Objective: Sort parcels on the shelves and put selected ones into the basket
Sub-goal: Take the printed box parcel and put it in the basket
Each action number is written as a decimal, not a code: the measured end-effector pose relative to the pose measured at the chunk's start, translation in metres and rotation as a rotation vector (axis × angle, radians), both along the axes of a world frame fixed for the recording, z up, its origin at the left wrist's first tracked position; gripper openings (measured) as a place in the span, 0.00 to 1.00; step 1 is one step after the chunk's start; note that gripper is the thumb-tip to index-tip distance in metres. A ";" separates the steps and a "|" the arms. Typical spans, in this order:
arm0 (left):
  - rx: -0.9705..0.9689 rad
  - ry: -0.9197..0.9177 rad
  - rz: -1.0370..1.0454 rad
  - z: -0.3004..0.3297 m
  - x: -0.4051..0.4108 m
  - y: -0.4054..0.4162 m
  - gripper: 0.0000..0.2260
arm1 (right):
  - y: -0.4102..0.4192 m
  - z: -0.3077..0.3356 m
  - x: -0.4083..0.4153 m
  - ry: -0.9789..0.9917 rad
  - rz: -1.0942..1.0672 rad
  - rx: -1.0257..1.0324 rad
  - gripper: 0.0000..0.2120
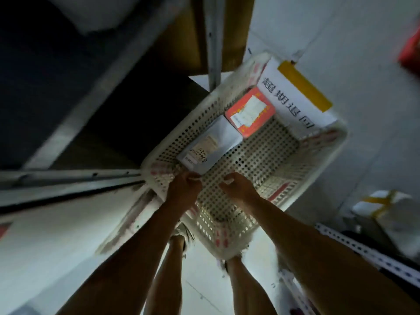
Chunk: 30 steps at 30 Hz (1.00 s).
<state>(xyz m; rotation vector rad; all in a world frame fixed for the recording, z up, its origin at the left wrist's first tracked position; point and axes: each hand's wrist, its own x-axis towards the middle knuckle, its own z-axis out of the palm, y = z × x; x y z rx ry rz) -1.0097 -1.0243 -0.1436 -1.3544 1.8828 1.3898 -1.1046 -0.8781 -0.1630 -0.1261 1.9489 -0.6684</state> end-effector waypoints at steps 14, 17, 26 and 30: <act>-0.211 0.035 0.375 0.167 0.240 0.046 0.08 | -0.027 0.187 0.157 0.049 0.697 -0.006 0.09; -0.250 0.038 0.488 0.206 0.311 0.058 0.08 | -0.038 0.218 0.220 0.049 0.818 -0.018 0.08; -0.299 -0.026 1.046 0.260 0.492 0.125 0.09 | -0.068 0.280 0.434 0.081 1.377 -0.125 0.12; -0.340 -0.045 1.355 0.271 0.566 0.176 0.08 | -0.056 0.283 0.530 0.081 1.701 -0.210 0.15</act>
